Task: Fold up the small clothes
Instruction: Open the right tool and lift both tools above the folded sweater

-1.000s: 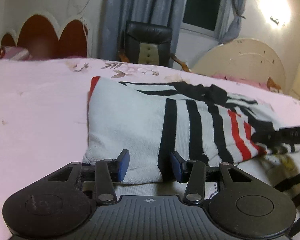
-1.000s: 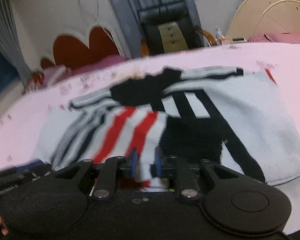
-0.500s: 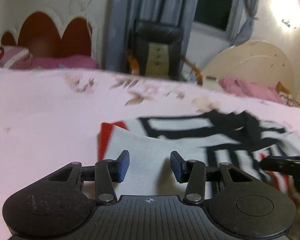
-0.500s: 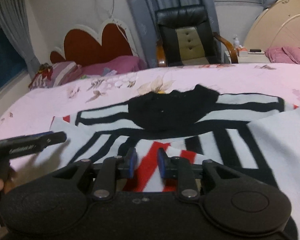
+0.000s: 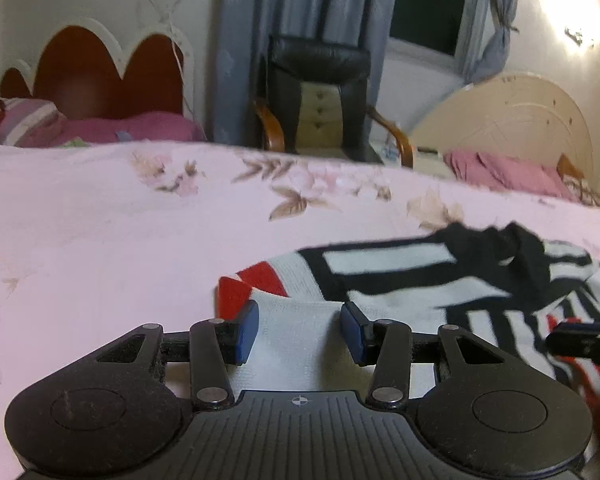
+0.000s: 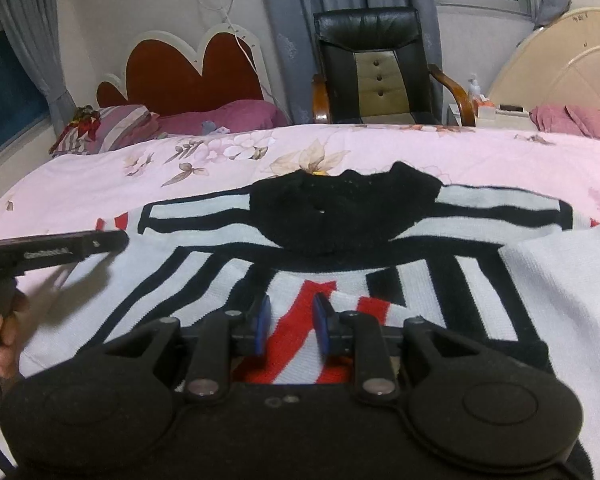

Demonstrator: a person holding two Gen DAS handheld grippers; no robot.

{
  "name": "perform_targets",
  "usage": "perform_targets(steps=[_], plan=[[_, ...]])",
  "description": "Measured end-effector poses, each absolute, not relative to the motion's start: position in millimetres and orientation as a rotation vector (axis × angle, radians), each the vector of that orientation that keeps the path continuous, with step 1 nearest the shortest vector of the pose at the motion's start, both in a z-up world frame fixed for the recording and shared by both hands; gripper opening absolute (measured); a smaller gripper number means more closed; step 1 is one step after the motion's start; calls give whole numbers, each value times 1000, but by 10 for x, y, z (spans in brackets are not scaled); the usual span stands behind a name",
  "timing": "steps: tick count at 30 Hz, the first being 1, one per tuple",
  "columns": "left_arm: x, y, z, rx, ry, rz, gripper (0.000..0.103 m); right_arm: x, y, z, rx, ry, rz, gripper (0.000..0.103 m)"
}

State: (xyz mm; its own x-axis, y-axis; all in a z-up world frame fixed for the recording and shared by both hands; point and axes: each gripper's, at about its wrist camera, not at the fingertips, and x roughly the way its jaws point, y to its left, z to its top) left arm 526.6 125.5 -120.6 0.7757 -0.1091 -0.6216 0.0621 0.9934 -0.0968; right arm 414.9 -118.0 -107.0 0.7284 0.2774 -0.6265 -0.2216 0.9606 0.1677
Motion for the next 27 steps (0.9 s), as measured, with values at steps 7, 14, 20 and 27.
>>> perform_targets(steps=[7, 14, 20, 27], plan=[[5052, 1191, -1128, -146, 669, -81, 48, 4169, -1195, -1042, 112, 715, 261, 25], [4644, 579, -1112, -93, 651, -124, 49, 4108, -1179, -1038, 113, 707, 262, 33], [4501, 697, -1179, -52, 637, -58, 48, 4039, -1288, -1030, -12, 693, 208, 31], [4412, 788, -1121, 32, 640, 6, 48, 3968, -1749, -986, 26, 711, 200, 27]])
